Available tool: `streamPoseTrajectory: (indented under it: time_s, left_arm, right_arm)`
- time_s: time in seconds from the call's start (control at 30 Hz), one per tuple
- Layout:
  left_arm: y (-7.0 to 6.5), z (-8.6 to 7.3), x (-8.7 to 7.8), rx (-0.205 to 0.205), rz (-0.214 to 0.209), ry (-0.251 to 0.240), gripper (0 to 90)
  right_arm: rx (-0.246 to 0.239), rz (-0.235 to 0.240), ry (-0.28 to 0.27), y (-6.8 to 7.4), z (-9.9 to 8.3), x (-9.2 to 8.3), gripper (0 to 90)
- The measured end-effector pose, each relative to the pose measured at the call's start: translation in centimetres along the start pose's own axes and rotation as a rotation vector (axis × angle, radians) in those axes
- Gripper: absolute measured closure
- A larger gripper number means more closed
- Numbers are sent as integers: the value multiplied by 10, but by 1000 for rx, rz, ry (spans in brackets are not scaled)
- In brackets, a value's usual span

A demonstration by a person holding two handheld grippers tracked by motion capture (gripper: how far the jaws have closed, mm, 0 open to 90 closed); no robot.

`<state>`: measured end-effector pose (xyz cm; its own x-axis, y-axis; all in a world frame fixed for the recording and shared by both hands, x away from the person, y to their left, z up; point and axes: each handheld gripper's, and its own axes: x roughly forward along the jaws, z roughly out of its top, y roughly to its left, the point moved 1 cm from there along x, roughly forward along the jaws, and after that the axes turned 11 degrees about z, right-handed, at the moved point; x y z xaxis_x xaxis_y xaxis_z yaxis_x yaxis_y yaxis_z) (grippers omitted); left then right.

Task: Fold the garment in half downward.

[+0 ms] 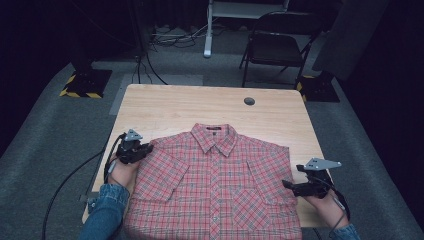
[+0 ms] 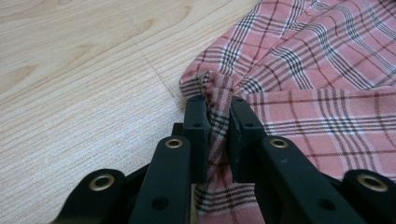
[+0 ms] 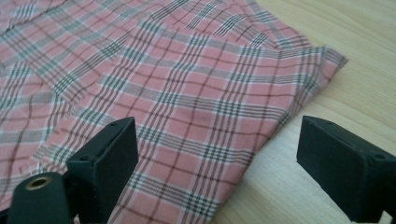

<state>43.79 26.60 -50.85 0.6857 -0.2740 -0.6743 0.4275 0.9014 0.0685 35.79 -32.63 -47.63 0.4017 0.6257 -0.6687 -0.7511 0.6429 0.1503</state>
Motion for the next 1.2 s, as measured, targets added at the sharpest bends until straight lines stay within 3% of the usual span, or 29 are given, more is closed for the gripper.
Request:
streamPoseTrajectory:
  time_s: [0.17, 0.33, 0.63, 0.87, 0.97, 1.2]
  left_arm:
    - [0, -1, 0, -1, 0, -9, 798]
    - [0, -1, 1, 11, 3, -19, 792]
    - [-1, -1, 1, 17, 10, -21, 790]
    - [-1, -2, 1, -2, 10, -17, 790]
    - [-1, -2, 1, -2, 10, -17, 790]
    - [-1, -2, 1, -3, 9, -17, 790]
  right_arm:
    - [36, -15, -22, -9, 5, -2, 150]
    - [27, -50, 9, -21, 11, 2, 186]
    - [40, -104, 40, -50, 24, 21, 270]
    - [9, -142, 74, -63, 30, 37, 345]
    - [10, -143, 68, -68, 32, 42, 370]
    - [71, -100, 48, -83, 31, 49, 397]
